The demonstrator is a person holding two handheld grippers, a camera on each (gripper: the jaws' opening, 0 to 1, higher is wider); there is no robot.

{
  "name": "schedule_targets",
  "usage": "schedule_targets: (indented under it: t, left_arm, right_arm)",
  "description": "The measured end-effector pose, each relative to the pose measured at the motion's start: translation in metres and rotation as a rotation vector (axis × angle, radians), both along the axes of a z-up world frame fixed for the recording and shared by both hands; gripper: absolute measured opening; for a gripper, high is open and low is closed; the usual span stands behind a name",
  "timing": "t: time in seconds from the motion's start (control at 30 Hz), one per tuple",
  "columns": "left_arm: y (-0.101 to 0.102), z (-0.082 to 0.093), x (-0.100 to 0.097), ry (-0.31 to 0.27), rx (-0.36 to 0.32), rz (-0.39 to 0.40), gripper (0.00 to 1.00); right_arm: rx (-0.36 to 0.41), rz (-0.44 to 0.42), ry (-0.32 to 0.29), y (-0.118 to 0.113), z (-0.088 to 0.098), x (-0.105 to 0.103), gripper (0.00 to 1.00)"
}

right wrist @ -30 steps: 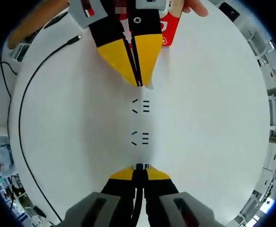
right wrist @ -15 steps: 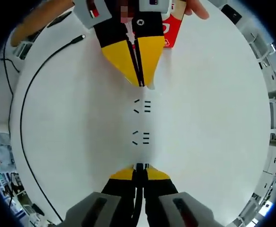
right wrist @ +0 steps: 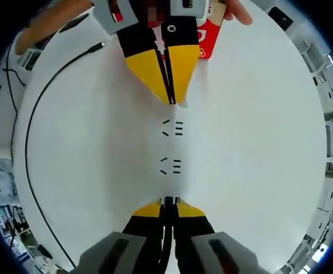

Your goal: Locate the USB plug end of the data cable currently connected to the USB port on the desk. Grip the plug, withdraw it from the port, and place it onto the desktop.

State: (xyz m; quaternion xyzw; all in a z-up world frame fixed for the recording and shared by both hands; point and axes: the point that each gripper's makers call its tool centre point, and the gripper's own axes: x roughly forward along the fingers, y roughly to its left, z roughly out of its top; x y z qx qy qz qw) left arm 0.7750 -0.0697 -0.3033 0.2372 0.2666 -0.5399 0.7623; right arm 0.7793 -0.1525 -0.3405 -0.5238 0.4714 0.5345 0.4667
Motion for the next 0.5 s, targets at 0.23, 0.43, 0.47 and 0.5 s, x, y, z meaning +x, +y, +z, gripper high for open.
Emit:
schedule_targets:
  t: [0.23, 0.43, 0.47, 0.5]
  left_arm:
    - [0.0005, -0.0006, 0.0003, -0.001, 0.001, -0.001, 0.02]
    - [0.0006, -0.0009, 0.0009, 0.001, 0.002, -0.001, 0.02]
    - [0.0005, -0.0008, 0.001, 0.001, 0.001, -0.001, 0.02]
    - [0.0004, -0.0007, 0.0011, 0.0, 0.001, -0.001, 0.02]
  right_arm:
    - [-0.001, -0.003, 0.002, -0.0008, -0.0008, 0.0012, 0.08]
    - [-0.059, 0.022, 0.007, 0.0006, -0.0026, 0.0013, 0.09]
    - [-0.072, 0.027, 0.008, 0.0002, -0.0024, 0.0019, 0.09]
    - [-0.081, 0.033, 0.008, 0.0004, -0.002, 0.0028, 0.09]
